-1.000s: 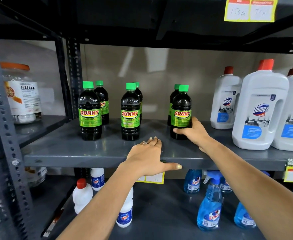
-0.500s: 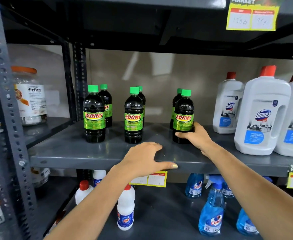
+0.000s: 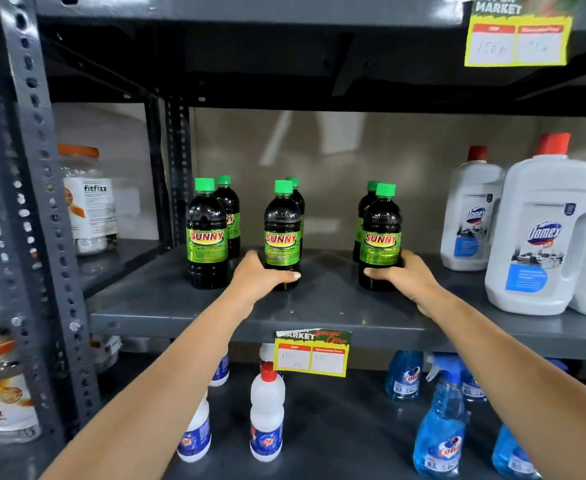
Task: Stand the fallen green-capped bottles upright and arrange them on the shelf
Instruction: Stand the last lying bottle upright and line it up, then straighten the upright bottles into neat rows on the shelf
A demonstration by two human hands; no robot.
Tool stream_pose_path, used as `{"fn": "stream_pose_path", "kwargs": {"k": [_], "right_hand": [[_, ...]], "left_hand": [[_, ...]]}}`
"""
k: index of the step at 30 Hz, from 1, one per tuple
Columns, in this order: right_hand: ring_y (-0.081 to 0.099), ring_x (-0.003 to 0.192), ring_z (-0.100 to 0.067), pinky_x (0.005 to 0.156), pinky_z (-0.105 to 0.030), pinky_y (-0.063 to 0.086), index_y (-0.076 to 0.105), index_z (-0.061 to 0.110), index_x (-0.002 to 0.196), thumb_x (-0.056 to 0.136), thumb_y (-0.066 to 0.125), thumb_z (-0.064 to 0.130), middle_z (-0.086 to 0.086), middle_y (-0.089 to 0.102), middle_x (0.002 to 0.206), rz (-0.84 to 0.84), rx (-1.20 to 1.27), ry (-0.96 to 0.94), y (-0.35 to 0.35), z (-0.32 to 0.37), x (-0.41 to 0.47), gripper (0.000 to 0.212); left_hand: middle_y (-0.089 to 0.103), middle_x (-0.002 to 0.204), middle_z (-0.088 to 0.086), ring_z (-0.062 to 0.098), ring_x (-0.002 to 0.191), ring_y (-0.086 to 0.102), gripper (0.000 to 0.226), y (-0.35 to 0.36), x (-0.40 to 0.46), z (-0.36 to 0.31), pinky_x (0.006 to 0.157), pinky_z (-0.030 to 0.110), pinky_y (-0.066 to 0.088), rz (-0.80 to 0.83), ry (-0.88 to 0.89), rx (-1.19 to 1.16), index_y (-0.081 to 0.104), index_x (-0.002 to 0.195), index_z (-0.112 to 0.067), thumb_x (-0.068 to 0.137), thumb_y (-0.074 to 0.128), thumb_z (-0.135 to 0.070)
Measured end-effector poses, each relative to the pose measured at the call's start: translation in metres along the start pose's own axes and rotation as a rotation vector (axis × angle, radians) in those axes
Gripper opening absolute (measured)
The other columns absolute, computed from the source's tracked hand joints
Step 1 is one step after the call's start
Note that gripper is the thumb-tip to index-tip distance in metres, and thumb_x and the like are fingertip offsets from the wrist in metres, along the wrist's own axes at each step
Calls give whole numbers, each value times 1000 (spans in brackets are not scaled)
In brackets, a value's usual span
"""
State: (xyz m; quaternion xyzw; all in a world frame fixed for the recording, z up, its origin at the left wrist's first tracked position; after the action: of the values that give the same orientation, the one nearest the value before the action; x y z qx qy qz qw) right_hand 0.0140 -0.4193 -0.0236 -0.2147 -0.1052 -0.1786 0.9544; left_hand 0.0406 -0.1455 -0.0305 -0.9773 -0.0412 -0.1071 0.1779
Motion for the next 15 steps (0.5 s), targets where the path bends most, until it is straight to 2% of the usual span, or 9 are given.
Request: {"fn": "stream_pose_path", "kwargs": {"k": [2, 3, 10, 15], "right_hand": [[53, 104, -20, 90, -32, 40, 55, 15, 127, 71, 84, 26, -5, 62, 119, 11, 2, 5, 0, 0, 0, 63], [53, 104, -20, 90, -31, 40, 55, 15, 128, 72, 83, 25, -5, 62, 117, 22, 2, 9, 0, 0, 0, 63], [56, 107, -20, 90, -31, 40, 56, 14, 129, 74, 82, 26, -5, 64, 121, 69, -2, 17, -7, -3, -8, 62], [57, 108, -19, 90, -30, 39, 55, 15, 126, 74, 82, 23, -3, 64, 115, 73, 20, 0, -16, -8, -19, 59]], "left_hand": [[66, 115, 7, 21, 103, 59, 62, 2, 5, -1, 81, 30, 42, 75, -30, -16, 60, 118, -11, 64, 89, -22], [67, 112, 7, 21, 99, 60, 59, 3, 7, 1, 79, 29, 41, 79, -23, 4, 62, 117, -11, 65, 89, -22], [67, 113, 3, 18, 99, 60, 64, 5, 2, 4, 80, 28, 43, 82, 60, 103, 62, 119, -14, 64, 89, -35], [68, 111, 1, 16, 98, 61, 64, 6, -7, 2, 80, 28, 43, 92, 137, 158, 64, 117, -17, 63, 88, -40]]}}
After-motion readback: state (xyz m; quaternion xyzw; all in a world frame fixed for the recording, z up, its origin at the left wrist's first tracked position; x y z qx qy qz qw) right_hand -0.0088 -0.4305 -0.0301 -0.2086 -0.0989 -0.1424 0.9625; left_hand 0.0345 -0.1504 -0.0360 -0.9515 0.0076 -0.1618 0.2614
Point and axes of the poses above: each hand's wrist, its own x-axis towards the middle knuckle, its own y-axis out of the palm, z = x × y, the point moved 1 cm from there along x, towards the middle knuckle
